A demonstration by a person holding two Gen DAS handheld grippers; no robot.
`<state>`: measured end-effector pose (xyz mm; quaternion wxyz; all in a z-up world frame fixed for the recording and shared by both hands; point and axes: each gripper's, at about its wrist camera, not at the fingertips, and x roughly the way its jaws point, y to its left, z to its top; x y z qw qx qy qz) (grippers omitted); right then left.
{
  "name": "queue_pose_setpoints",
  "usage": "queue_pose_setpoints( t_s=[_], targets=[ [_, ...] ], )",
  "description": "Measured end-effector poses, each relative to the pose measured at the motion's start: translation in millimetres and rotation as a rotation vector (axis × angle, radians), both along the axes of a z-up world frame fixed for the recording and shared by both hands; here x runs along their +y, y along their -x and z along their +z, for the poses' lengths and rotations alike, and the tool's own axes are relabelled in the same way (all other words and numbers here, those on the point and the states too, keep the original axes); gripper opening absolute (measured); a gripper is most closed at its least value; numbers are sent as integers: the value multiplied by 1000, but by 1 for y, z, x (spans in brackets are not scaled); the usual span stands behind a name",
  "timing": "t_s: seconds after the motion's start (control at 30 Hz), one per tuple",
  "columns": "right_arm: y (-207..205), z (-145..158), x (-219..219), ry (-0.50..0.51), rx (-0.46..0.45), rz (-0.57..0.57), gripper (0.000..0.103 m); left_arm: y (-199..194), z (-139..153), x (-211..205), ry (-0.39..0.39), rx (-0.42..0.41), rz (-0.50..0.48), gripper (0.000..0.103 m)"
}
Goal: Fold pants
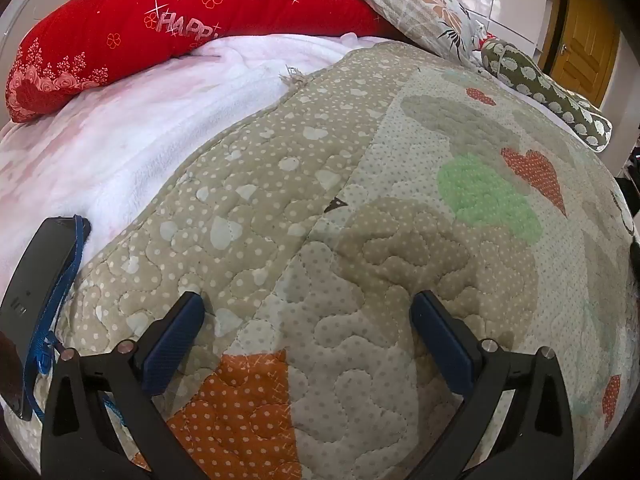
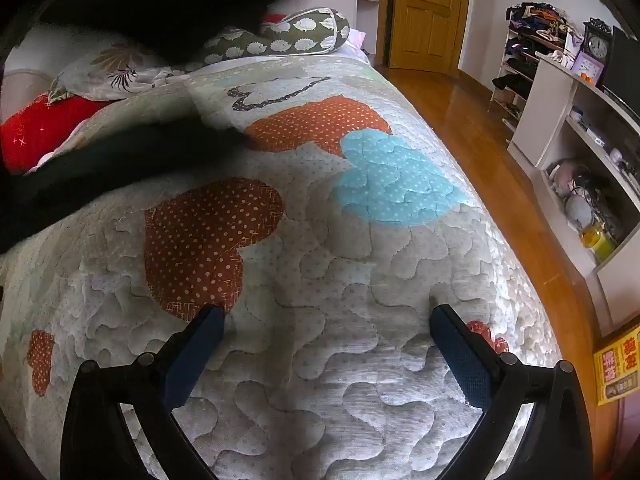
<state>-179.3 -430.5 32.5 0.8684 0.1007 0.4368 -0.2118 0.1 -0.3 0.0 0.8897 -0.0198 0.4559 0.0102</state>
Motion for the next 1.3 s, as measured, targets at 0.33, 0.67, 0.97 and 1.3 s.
queue_pose_setpoints(
  t_s=[0.33,0.67,0.97,1.3],
  targets=[
    [0,0,0,1,0,0,103,0,-1,0,-3,0,1,103],
    [0,0,0,0,0,0,103,0,-1,-1,-3,3,2,103],
    [2,-1,-1,1,-1,0,103,0,8,3,-16,64,-55,103],
    [13,11,-9,-79,-29,-4,103,85,60,8,148,-128,-81,103]
  ],
)
